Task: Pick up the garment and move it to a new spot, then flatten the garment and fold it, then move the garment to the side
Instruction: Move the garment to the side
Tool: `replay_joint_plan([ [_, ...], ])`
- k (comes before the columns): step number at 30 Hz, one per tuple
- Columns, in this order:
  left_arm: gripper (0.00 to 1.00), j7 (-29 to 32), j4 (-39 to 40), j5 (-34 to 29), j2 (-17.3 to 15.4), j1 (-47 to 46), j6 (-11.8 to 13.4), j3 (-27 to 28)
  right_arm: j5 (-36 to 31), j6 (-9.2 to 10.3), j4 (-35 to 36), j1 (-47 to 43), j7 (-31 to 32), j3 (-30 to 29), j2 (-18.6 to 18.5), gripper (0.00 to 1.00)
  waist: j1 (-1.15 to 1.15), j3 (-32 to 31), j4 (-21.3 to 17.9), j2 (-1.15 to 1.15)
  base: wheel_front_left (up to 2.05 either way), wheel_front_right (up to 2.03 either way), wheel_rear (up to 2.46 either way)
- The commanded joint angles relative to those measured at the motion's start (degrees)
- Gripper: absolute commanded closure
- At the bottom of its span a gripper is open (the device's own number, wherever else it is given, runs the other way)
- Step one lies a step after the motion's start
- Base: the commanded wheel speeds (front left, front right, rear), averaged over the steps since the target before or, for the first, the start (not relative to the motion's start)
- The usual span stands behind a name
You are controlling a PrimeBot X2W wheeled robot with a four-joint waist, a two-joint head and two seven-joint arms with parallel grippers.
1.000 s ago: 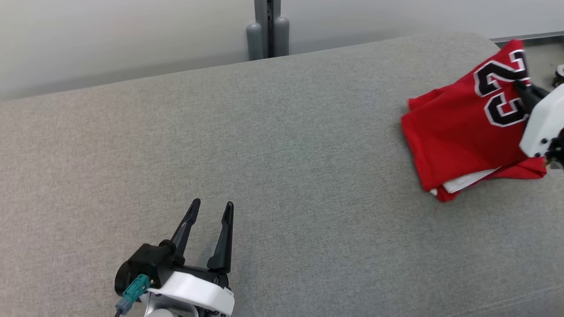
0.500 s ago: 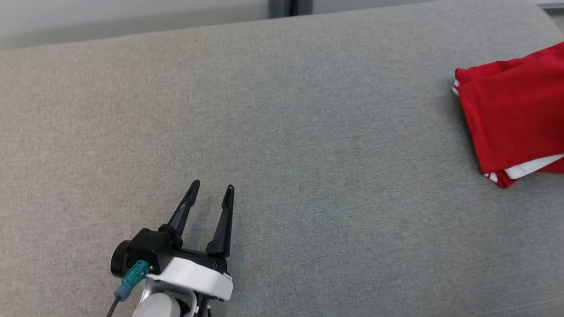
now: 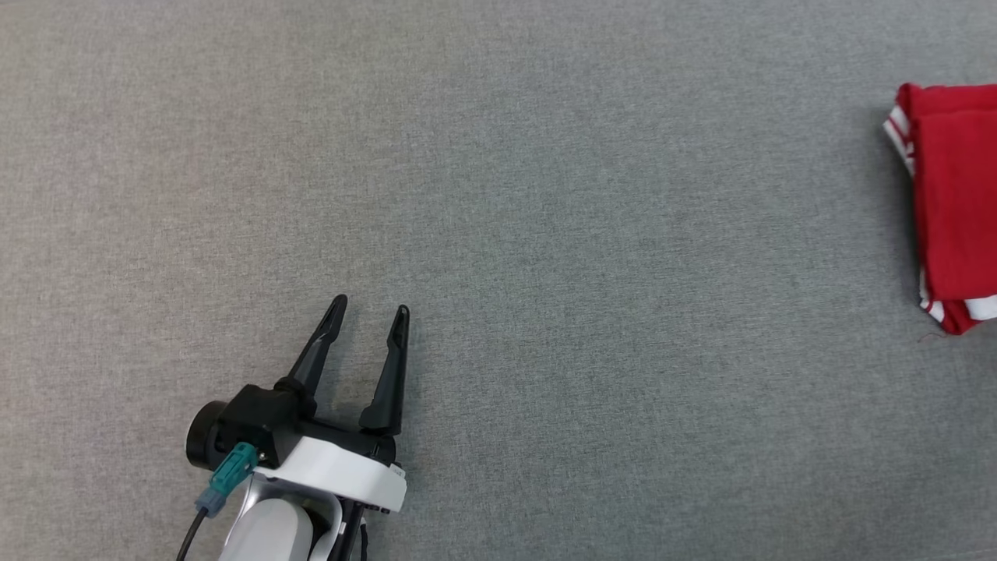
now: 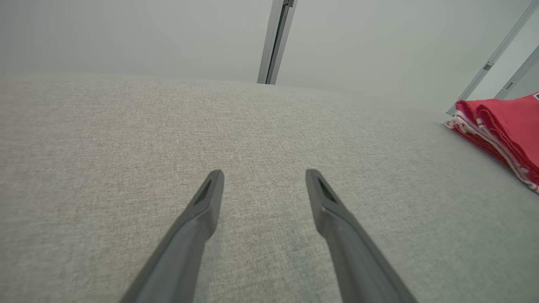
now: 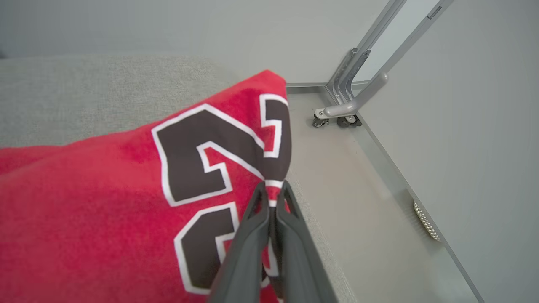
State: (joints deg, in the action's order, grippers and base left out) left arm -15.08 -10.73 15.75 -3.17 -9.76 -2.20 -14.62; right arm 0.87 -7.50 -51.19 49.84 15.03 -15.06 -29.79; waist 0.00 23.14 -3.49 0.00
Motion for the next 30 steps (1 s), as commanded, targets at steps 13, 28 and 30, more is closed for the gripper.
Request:
replay_joint_plan([
  [13,0.0,-0.09,-0.19,-1.14,-0.45,-1.32,-0.46,0.71,-15.5,-0.01,1.38,1.49,-3.77,-12.82,5.25,0.0,0.0,1.08,0.66,0.0,0.0,0.0,0.0],
  [28,0.0,-0.09,-0.16,-0.86,-0.44,-0.93,-0.69,0.96,-18.74,0.0,2.21,0.74,-6.56,-13.79,10.56,0.0,0.0,-2.13,-0.73,0.0,0.0,0.0,0.0],
  [30,0.0,-0.09,0.15,-0.34,-0.41,-0.99,-0.9,1.17,-17.78,0.0,2.52,0.57,-7.45,-13.54,11.19,0.0,0.0,-3.2,-0.86,0.0,0.0,0.0,0.0],
])
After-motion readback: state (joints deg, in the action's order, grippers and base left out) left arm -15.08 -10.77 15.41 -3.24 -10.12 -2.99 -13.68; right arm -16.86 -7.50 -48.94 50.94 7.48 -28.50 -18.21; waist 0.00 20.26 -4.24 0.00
